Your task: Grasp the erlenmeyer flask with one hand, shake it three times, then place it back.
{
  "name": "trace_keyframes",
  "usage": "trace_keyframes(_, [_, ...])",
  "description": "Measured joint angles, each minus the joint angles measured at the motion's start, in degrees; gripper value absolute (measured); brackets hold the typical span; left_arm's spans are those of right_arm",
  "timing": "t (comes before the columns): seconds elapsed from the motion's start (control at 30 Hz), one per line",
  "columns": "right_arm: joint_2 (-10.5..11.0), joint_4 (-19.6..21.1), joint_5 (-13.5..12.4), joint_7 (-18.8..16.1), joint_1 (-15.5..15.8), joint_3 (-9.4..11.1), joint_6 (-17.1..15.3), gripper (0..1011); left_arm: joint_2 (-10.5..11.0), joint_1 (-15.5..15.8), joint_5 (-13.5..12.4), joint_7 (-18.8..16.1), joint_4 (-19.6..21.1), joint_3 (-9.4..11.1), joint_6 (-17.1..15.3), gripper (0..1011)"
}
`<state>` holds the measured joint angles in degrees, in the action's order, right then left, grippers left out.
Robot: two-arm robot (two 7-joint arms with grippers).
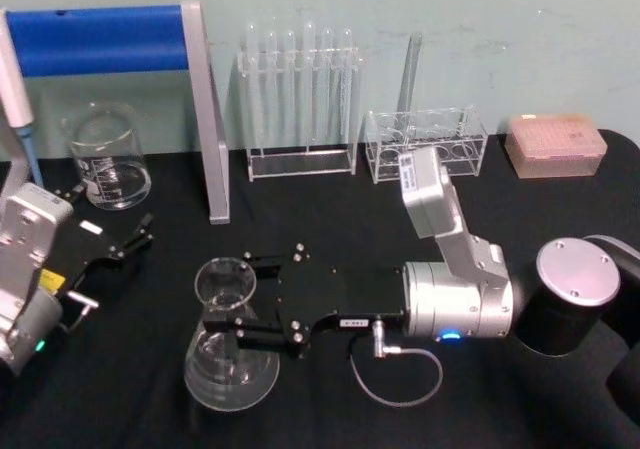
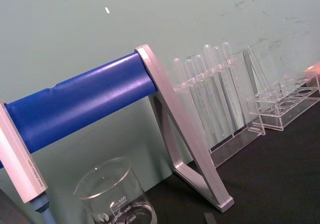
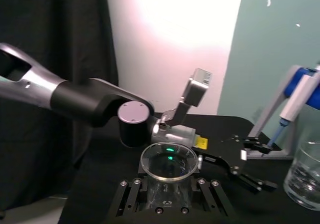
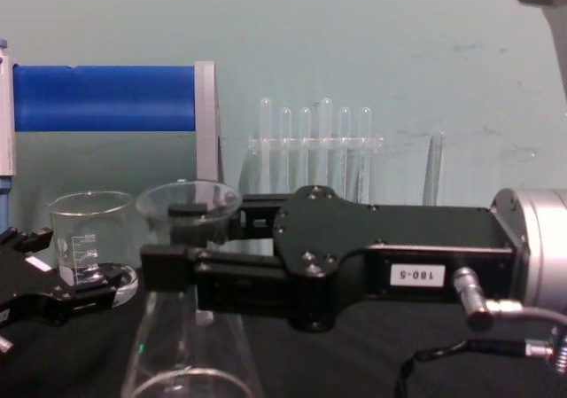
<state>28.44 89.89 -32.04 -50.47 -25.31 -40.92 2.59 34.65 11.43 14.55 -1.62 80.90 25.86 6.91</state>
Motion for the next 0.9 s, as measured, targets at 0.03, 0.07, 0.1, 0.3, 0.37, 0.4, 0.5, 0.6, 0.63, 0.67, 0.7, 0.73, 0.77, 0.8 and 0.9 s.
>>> trace_keyframes(0.03, [0.01,-0.19,-0.13,0.59,-0.07,0.02,0.01,456,0.0,0.0,0.0,0.0,0.0,0.0,0.0,1001])
trace_keyframes(0.07, [0.01,-0.29,-0.19,1.03,-0.1,0.08,0.01,456,0.0,0.0,0.0,0.0,0.0,0.0,0.0,1001])
trace_keyframes(0.1, [-0.02,-0.42,-0.24,1.49,-0.14,0.18,0.01,456,0.0,0.0,0.0,0.0,0.0,0.0,0.0,1001])
trace_keyframes(0.3, [-0.39,-1.38,-0.35,6.81,0.01,1.87,-0.44,456,0.0,0.0,0.0,0.0,0.0,0.0,0.0,1001])
trace_keyframes(0.37, [-0.7,-1.56,-0.29,9.76,0.5,2.99,-1.03,457,0.0,0.0,0.0,0.0,0.0,0.0,0.0,1001])
trace_keyframes(0.4, [-0.95,-1.61,-0.13,12.02,0.92,3.79,-1.54,457,0.0,0.0,0.0,0.0,0.0,0.0,0.0,1001])
trace_keyframes(0.5, [-1.54,-1.69,0.18,15.63,1.83,5.32,-2.25,457,0.0,0.0,0.0,0.0,0.0,0.0,0.0,1001])
trace_keyframes(0.6, [-2.47,-1.74,0.71,20.1,3.03,7.24,-2.81,457,0.0,0.0,0.0,0.0,0.0,0.0,0.0,1001])
trace_keyframes(0.63, [-2.7,-1.77,0.84,21.16,3.32,7.75,-2.92,456,0.0,0.0,0.0,0.0,0.0,0.0,0.0,1001])
trace_keyframes(0.67, [-3.12,-1.83,1.17,23.01,3.79,8.55,-3.08,457,0.0,0.0,0.0,0.0,0.0,0.0,0.0,1001])
trace_keyframes(0.7, [-3.35,-1.88,1.33,23.82,4.02,8.95,-3.12,457,0.0,0.0,0.0,0.0,0.0,0.0,0.0,1001])
trace_keyframes(0.73, [-3.56,-1.93,1.5,24.58,4.23,9.34,-3.14,457,0.0,0.0,0.0,0.0,0.0,0.0,0.0,1001])
trace_keyframes(0.77, [-3.9,-2.03,1.83,25.88,4.57,9.98,-3.15,457,0.0,0.0,0.0,0.0,0.0,0.0,0.0,1001])
trace_keyframes(0.8, [-4.1,-2.07,2.06,26.6,4.78,10.33,-3.14,456,0.0,0.0,0.0,0.0,0.0,0.0,0.0,1001])
trace_keyframes(0.9, [-4.8,-2.11,3.1,29.43,5.53,11.59,-3.11,456,0.0,0.0,0.0,0.0,0.0,0.0,0.0,1001])
